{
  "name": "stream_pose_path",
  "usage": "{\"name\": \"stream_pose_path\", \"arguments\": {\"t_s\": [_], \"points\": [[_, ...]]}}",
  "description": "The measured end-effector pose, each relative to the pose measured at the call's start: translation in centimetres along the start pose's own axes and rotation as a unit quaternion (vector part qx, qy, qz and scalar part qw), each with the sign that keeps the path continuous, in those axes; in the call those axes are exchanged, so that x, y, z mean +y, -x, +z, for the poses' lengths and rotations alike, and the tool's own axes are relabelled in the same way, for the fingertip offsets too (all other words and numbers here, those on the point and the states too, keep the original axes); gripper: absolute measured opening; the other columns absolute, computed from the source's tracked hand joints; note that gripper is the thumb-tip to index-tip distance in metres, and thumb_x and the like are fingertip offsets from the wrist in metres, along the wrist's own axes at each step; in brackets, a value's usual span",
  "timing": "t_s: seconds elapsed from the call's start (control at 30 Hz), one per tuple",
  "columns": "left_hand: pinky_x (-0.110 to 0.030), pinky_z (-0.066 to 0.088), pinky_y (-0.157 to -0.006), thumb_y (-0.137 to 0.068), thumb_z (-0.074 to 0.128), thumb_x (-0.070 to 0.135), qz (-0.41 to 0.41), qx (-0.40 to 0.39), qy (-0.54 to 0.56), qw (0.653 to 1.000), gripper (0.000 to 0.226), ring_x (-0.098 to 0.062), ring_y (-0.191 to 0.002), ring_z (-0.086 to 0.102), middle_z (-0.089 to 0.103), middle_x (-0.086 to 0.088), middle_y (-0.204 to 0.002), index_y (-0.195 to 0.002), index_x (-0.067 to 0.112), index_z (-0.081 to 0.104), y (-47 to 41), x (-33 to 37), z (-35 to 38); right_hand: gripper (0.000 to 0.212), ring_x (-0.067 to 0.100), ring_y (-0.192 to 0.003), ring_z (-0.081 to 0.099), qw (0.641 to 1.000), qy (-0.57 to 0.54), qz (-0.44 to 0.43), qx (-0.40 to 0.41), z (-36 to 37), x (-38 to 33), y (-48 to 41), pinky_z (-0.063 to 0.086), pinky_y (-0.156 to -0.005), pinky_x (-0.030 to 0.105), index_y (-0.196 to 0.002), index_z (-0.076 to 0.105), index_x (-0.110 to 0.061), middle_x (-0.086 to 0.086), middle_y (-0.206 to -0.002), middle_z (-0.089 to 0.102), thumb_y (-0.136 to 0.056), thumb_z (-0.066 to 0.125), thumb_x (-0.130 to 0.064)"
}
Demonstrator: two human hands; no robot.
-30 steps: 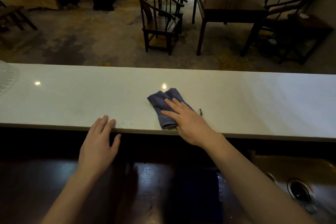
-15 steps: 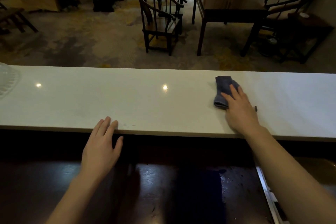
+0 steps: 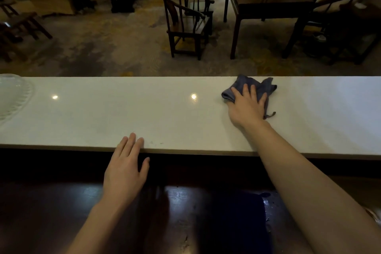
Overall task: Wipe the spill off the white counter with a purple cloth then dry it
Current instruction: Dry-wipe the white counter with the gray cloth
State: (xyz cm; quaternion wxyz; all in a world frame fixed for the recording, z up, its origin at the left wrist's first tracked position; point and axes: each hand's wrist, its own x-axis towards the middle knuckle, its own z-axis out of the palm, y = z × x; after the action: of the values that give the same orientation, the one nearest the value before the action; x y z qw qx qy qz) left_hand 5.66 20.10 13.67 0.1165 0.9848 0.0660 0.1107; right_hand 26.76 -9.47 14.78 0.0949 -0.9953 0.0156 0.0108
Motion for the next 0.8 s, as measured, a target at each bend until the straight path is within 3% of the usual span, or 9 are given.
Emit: {"name": "stream_pose_path", "arguments": {"t_s": [0.23, 0.5, 0.8], "points": [[-0.046, 0.035, -0.115, -0.086, 0.071, 0.019, -0.001, -0.001, 0.006, 1.000, 0.057, -0.034, -0.144, 0.038, 0.047, -0.016, -0.151, -0.138, 0.004, 0.054, 0.1, 0.1, 0.1, 0.055, 0.030, -0.156, -0.004, 0.995, -0.020, -0.087, -0.033, 1.0, -7.6, 0.0, -0.009, -0.121, 0.061, -0.157, 0.023, -0.034, 0.006, -0.171, 0.006, -0.103, 0.033, -0.039], [-0.049, 0.036, -0.115, -0.087, 0.069, 0.019, 0.005, -0.004, 0.001, 1.000, 0.056, -0.037, -0.143, 0.038, 0.047, -0.019, -0.150, -0.138, 0.001, 0.053, -0.1, 0.0, 0.1, 0.056, 0.027, -0.157, -0.001, 0.956, -0.051, -0.281, -0.071, 2.9, -16.4, 4.6, -0.011, -0.121, 0.058, -0.155, 0.030, -0.035, 0.005, -0.171, 0.011, -0.101, 0.040, -0.041], [-0.048, 0.037, -0.114, -0.079, 0.075, 0.010, 0.002, -0.010, 0.005, 1.000, 0.058, -0.037, -0.142, 0.040, 0.053, -0.019, -0.146, -0.133, -0.001, 0.057, -0.2, 0.0, 0.0, 0.057, 0.020, -0.157, 0.003, 0.914, -0.097, -0.383, -0.094, 2.9, -16.3, 10.9, -0.011, -0.123, 0.054, -0.155, 0.034, -0.033, 0.002, -0.170, 0.016, -0.099, 0.046, -0.033]]}}
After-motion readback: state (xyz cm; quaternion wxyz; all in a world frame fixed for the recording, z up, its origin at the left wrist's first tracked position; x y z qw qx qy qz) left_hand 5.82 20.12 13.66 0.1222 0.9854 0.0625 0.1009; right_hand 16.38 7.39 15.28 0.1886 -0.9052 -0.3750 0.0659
